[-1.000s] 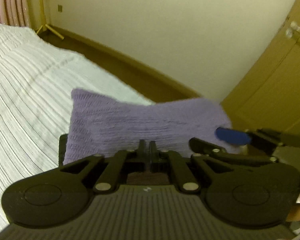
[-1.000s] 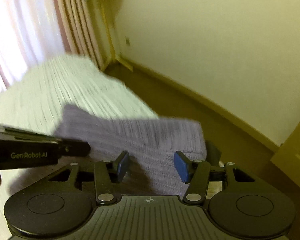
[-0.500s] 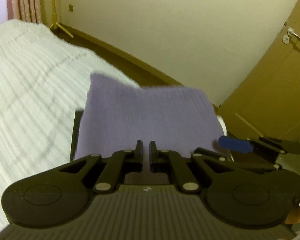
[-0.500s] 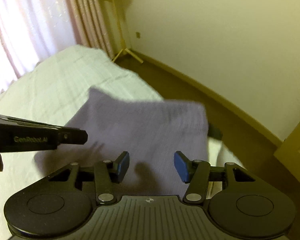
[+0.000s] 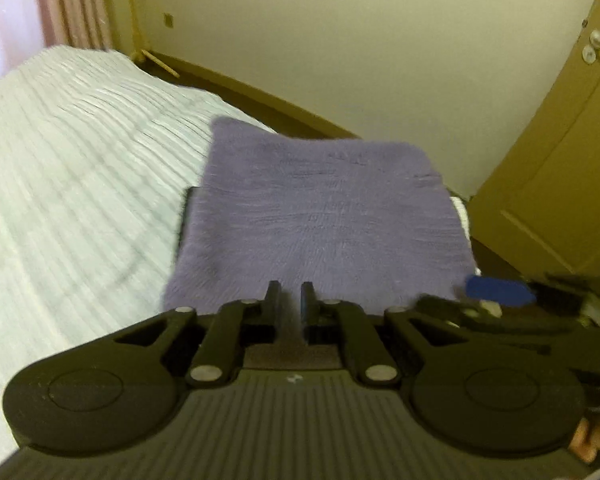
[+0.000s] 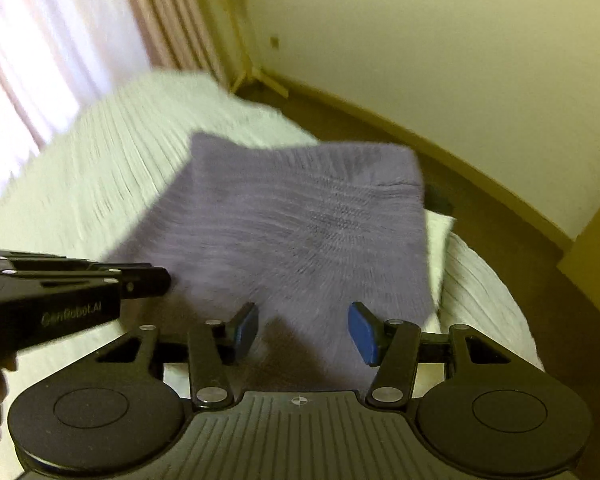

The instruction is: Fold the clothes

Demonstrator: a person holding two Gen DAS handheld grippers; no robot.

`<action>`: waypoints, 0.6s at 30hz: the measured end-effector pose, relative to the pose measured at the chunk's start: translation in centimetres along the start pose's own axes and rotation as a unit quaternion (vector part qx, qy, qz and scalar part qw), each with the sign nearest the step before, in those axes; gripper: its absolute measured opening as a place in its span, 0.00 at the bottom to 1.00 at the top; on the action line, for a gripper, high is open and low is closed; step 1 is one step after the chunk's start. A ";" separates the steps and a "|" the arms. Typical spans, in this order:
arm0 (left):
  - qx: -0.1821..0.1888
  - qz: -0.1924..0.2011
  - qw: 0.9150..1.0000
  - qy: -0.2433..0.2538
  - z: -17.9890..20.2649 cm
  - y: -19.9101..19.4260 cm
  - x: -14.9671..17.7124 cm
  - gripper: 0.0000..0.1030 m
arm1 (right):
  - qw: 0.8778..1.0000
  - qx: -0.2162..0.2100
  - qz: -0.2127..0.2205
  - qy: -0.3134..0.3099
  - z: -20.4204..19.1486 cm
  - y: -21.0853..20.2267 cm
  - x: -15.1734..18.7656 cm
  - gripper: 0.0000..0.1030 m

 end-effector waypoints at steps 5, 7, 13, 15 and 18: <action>-0.016 0.012 1.000 -0.011 -0.1 -5.7 2.9 0.17 | 0.998 0.009 0.024 0.060 -1.5 -5.9 4.1 0.53; -0.020 0.013 1.000 -0.010 0.2 -8.0 4.1 0.24 | 0.997 0.015 0.028 0.075 -2.5 -7.5 5.5 0.53; -0.019 0.036 0.999 0.008 1.0 -15.4 7.4 0.38 | 0.994 0.045 0.055 0.083 -5.2 -13.2 8.3 0.53; -0.024 0.047 0.999 0.014 1.2 -18.0 8.3 0.39 | 0.992 0.052 0.068 0.088 -6.1 -15.1 8.9 0.53; -0.028 0.064 0.997 0.025 1.6 -21.3 9.8 0.43 | 0.991 0.060 0.091 0.084 -7.7 -18.2 10.1 0.54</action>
Point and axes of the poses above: each gripper's, at about its wrist camera, not at the fingertips, and y roughly the way its jaws point, z to its right, x to its underside, the point moved 6 cm from there along y, roughly the way its jaws point
